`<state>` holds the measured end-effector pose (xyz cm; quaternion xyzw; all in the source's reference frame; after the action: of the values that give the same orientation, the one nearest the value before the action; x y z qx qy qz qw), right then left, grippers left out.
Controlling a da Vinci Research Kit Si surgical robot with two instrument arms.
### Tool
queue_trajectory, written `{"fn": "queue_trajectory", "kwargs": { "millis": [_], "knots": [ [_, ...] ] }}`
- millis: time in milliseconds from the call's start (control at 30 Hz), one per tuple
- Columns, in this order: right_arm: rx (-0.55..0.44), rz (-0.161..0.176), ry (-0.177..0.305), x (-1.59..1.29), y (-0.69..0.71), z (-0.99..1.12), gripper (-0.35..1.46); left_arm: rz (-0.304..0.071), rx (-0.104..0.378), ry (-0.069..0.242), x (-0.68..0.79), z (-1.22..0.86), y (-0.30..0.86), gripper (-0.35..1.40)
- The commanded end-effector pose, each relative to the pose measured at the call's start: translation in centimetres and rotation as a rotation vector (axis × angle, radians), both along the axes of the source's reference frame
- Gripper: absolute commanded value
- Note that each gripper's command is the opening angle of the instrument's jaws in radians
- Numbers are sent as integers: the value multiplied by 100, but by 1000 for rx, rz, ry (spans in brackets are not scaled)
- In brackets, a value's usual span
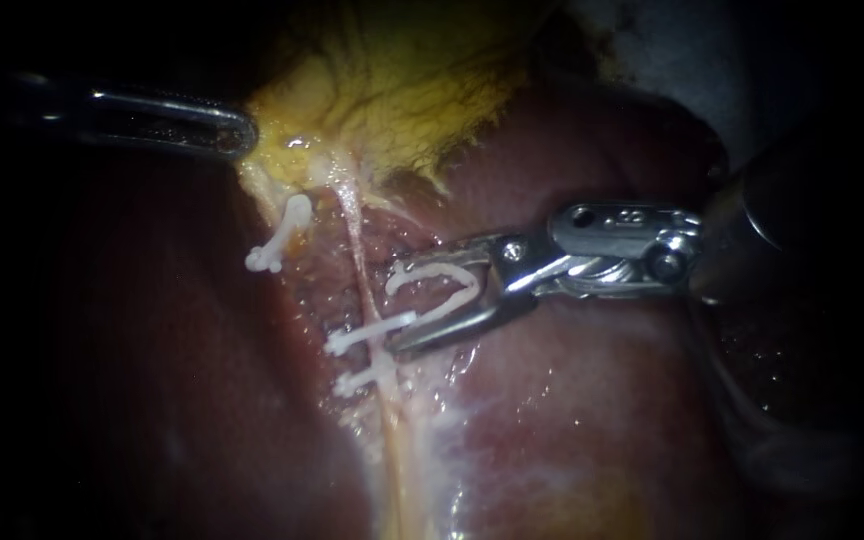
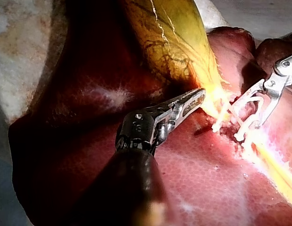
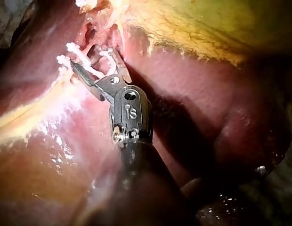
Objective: Clipping third clip right tube
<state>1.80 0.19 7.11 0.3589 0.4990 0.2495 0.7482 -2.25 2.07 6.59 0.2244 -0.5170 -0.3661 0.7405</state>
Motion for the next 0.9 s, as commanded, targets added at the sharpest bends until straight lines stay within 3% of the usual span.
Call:
{"fn": "queue_trajectory", "kwargs": {
  "millis": [33,200,300,700,900],
  "knots": [
    [13,11,5,2,0,3,54,0,0,0,0,0,0,-35],
    [131,79,63,10,2,15,54,0,0,0,0,0,0,-35],
    [207,100,109,15,4,17,54,0,0,0,0,0,0,-35],
    [337,76,228,36,0,21,54,0,0,0,0,0,0,-35],
    [370,96,320,42,-4,15,53,0,0,0,0,0,0,-35]
  ]
}}
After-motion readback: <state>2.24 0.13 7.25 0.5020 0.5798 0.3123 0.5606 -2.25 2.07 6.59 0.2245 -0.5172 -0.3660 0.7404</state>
